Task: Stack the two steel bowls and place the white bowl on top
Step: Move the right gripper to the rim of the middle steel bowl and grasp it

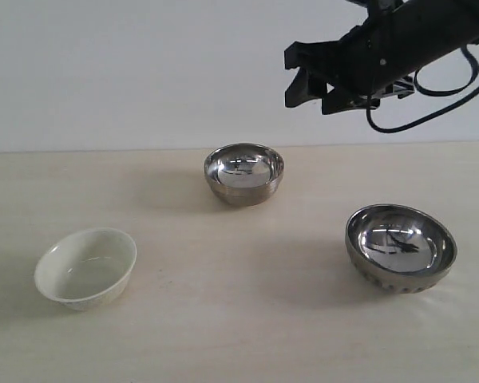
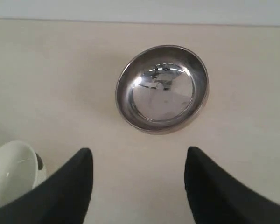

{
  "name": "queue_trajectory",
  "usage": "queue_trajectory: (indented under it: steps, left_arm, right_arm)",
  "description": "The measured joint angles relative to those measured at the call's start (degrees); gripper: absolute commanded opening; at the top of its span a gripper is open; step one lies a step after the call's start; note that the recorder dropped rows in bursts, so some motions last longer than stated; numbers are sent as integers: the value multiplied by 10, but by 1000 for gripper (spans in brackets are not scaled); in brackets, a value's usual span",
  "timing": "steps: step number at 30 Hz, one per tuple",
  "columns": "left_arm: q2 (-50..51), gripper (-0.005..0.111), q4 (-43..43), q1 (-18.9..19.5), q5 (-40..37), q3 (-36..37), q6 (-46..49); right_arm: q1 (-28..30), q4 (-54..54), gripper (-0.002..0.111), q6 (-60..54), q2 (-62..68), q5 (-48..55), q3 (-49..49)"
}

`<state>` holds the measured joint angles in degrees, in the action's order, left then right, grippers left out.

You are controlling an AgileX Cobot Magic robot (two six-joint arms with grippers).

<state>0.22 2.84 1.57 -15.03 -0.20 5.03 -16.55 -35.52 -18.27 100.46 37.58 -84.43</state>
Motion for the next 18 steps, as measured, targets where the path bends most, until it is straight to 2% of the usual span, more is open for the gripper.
queue_trajectory:
  steps: [18]
  left_arm:
    - [0, 4, 0, 0, 0, 0, 0]
  right_arm:
    - [0, 102, 53, 120, 214, 32, -188]
